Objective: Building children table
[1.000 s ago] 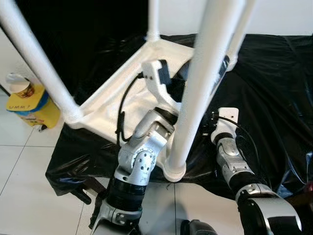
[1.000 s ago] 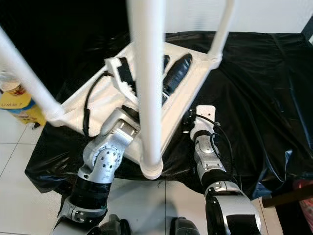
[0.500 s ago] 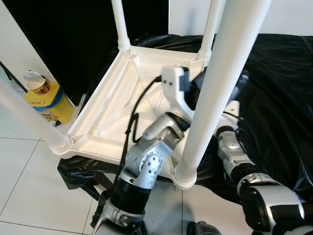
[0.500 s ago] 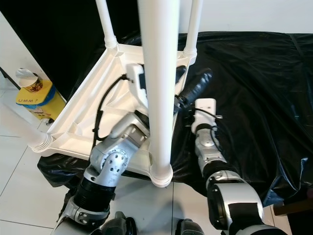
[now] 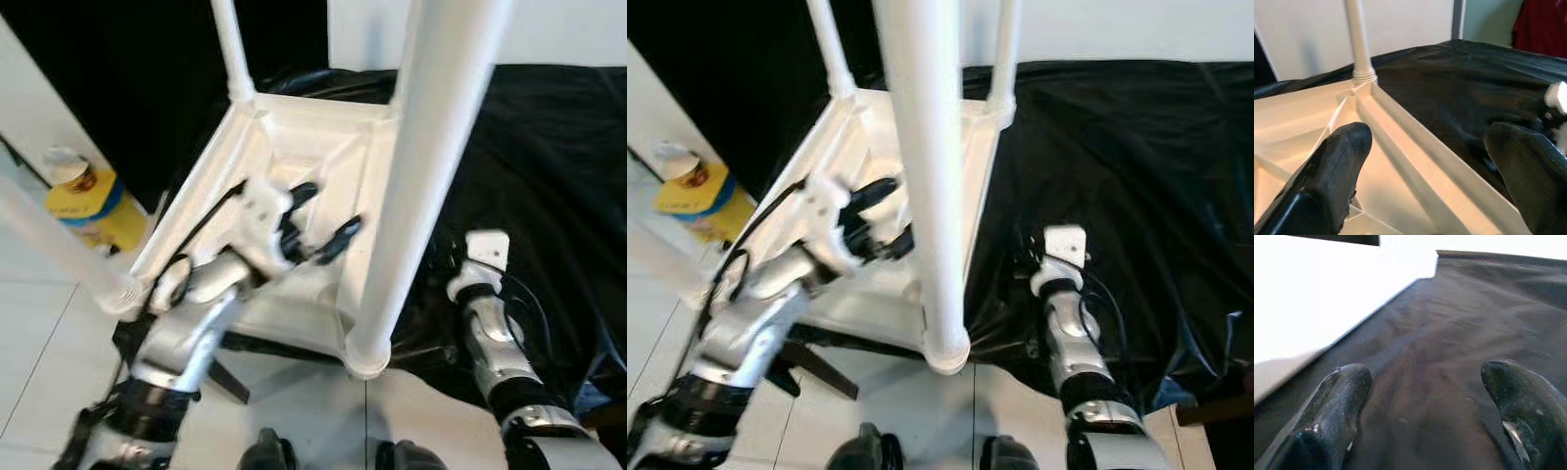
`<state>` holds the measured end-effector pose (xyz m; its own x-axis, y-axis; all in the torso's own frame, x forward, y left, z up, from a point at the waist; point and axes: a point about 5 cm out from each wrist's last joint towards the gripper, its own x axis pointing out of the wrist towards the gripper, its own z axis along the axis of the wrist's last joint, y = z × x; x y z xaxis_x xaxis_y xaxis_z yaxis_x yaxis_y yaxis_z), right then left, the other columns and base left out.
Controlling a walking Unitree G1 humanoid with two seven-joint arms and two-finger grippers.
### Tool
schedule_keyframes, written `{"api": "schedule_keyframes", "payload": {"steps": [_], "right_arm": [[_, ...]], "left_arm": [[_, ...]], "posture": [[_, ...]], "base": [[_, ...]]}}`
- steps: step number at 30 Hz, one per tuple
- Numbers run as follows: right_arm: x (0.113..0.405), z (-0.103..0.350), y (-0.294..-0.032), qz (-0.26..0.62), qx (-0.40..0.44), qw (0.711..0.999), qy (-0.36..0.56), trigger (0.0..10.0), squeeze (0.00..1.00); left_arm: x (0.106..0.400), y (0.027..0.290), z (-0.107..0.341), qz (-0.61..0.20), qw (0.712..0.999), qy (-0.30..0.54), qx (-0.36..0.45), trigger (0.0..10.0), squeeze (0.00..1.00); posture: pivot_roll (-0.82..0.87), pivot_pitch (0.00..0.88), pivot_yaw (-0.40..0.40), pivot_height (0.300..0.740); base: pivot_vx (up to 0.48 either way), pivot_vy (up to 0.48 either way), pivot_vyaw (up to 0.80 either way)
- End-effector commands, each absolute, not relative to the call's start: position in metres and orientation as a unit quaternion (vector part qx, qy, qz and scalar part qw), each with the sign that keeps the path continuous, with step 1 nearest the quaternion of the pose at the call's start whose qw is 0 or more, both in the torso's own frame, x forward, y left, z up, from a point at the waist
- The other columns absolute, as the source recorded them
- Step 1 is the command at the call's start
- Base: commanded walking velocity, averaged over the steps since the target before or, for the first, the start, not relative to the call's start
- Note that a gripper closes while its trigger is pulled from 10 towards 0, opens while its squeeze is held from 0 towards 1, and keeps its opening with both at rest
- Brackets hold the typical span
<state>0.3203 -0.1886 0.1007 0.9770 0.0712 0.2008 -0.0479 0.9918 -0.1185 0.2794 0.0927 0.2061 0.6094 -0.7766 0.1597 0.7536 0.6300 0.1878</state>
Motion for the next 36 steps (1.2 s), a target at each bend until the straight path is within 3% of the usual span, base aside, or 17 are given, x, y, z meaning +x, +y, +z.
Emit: {"api": "schedule_keyframes", "payload": {"steps": [1,2,9,15,22,24,27,32,34,36], "right_arm": [[0.320,0.106,-0.188,0.044,-0.066,0.990,-0.115,10.0,0.00],[0.312,0.112,-0.203,0.061,-0.082,0.988,-0.116,10.0,0.00],[0.299,0.124,-0.221,0.102,-0.123,0.981,-0.107,10.0,0.00],[0.279,0.136,-0.216,0.212,-0.124,0.966,-0.078,10.0,0.00],[0.266,0.141,-0.213,0.254,-0.125,0.957,-0.066,10.0,0.00],[0.258,0.141,-0.210,0.286,-0.121,0.949,-0.047,10.0,0.00],[0.227,0.141,-0.201,0.393,-0.134,0.909,0.017,10.0,0.00],[0.213,0.145,-0.197,0.435,-0.127,0.891,0.036,10.0,0.00],[0.194,0.154,-0.192,0.486,-0.107,0.866,0.051,10.0,0.00],[0.194,0.154,-0.192,0.486,-0.107,0.866,0.051,10.0,0.00]], "left_arm": [[0.270,0.087,0.205,-0.484,0.864,-0.119,0.073,10.0,0.00],[0.265,0.102,0.190,-0.498,0.852,-0.095,0.128,10.0,0.00],[0.260,0.126,0.174,-0.524,0.823,-0.051,0.213,10.0,0.00],[0.269,0.142,0.162,-0.530,0.797,-0.019,0.289,10.0,0.00],[0.275,0.146,0.157,-0.535,0.785,-0.009,0.311,10.0,0.00],[0.277,0.147,0.154,-0.537,0.780,-0.006,0.320,10.0,0.00],[0.284,0.149,0.147,-0.545,0.764,0.005,0.346,10.0,0.00],[0.288,0.150,0.142,-0.549,0.753,0.010,0.363,10.0,0.00],[0.294,0.147,0.135,-0.555,0.741,0.016,0.377,10.0,0.00],[0.294,0.147,0.135,-0.555,0.741,0.016,0.377,10.0,0.00]], "posture": [[0.11,0.115,0.034,0.740],[0.09,0.115,0.035,0.740],[0.08,0.110,0.044,0.740],[0.07,0.103,0.057,0.740],[0.05,0.097,0.067,0.740],[0.05,0.094,0.074,0.740],[0.03,0.094,0.084,0.740],[0.01,0.094,0.102,0.740],[-0.01,0.096,0.113,0.740],[-0.01,0.096,0.113,0.740]], "base": [[0.000,0.000,0.00],[0.000,0.000,0.00],[0.000,0.000,0.00],[0.000,0.000,0.00],[0.000,0.000,0.00],[0.000,0.000,0.00],[0.000,0.000,0.00],[0.000,0.000,0.00],[0.000,0.000,0.00],[0.000,0.000,0.00]]}}
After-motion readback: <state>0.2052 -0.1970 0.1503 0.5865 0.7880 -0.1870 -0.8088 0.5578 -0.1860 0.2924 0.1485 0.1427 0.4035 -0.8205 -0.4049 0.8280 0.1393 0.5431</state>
